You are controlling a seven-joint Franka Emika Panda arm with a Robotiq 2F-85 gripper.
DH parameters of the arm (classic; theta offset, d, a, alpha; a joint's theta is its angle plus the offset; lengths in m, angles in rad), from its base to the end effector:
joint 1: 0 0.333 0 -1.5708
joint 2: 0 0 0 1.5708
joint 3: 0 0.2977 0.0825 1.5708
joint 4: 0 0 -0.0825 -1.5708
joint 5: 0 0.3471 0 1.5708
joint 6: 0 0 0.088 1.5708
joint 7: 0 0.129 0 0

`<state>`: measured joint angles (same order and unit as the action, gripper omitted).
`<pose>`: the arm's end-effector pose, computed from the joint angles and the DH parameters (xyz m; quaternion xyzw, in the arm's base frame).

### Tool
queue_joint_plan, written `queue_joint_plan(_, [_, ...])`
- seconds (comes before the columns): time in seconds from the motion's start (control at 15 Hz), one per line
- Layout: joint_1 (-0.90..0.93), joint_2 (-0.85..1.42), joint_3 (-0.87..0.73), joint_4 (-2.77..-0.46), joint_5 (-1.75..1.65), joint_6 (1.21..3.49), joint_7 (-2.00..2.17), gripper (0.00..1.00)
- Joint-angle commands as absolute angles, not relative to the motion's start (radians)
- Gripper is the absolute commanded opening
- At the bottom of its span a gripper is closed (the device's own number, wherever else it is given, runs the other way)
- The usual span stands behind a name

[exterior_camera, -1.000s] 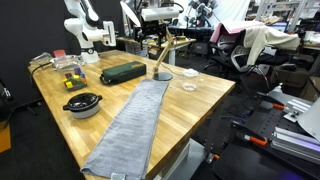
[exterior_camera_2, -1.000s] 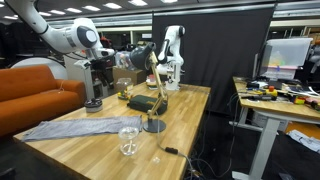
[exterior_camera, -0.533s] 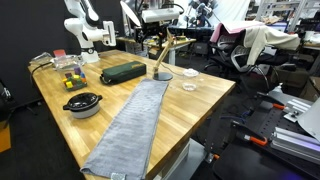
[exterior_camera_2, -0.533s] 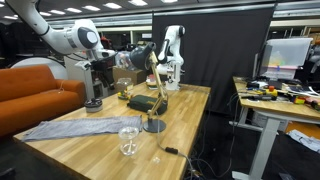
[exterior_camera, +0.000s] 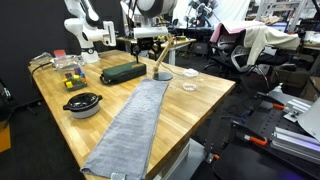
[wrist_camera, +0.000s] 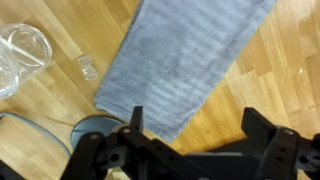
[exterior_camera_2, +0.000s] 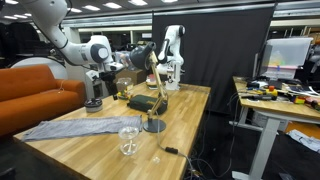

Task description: Fold the grey towel from right to left

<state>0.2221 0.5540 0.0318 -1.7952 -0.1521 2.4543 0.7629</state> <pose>0.6136 0.1556 0.2390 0.9776 -0.1992 0.0671 0.0119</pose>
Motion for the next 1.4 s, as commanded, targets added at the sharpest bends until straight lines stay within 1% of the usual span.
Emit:
queue_joint_plan(0.0, [0.229,0.649,0.014,-1.656,-0.066,2.382,0.762,1.0])
queue_joint_plan(0.6, [0.237,0.827,-0.081,-1.416,-0.043,2.254,0.882,1.0])
queue_joint_plan(0.67, [0.227,0.795,-0.068,-1.475,-0.039,2.307,0.854,1.0])
queue_joint_plan(1.33, [0.227,0.87,-0.066,-1.387,-0.021,2.282,0.894,1.0])
